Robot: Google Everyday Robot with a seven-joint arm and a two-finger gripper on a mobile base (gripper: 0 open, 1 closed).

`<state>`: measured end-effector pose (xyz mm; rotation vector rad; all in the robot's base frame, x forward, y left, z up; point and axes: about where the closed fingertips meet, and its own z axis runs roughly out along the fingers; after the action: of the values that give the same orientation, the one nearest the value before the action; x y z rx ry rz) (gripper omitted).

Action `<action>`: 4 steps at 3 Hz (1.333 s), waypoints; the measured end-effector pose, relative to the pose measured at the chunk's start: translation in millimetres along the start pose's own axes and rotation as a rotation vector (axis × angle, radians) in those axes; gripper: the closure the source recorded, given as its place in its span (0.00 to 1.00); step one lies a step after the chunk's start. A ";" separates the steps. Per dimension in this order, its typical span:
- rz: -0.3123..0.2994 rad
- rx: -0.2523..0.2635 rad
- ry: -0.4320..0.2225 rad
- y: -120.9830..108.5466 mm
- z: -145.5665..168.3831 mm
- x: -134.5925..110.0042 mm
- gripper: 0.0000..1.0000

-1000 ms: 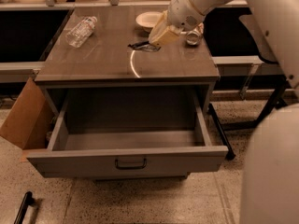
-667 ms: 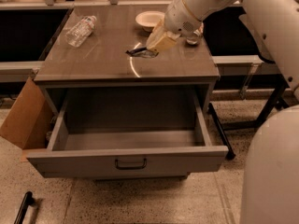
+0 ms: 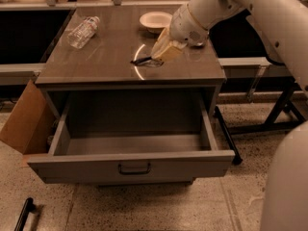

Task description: Place rxbar blueberry into top drawer

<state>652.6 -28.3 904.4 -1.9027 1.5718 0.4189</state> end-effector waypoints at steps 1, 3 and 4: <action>-0.016 -0.007 -0.016 41.1 2.1 2.0 1.00; 0.104 -0.106 -0.029 126.2 56.9 44.6 1.00; 0.171 -0.105 0.003 138.7 83.0 72.0 1.00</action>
Offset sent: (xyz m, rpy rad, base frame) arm -0.1342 -0.0142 -0.1080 0.0295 0.1656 0.0140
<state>548.5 -42.6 761.9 -1.8525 1.7529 0.5826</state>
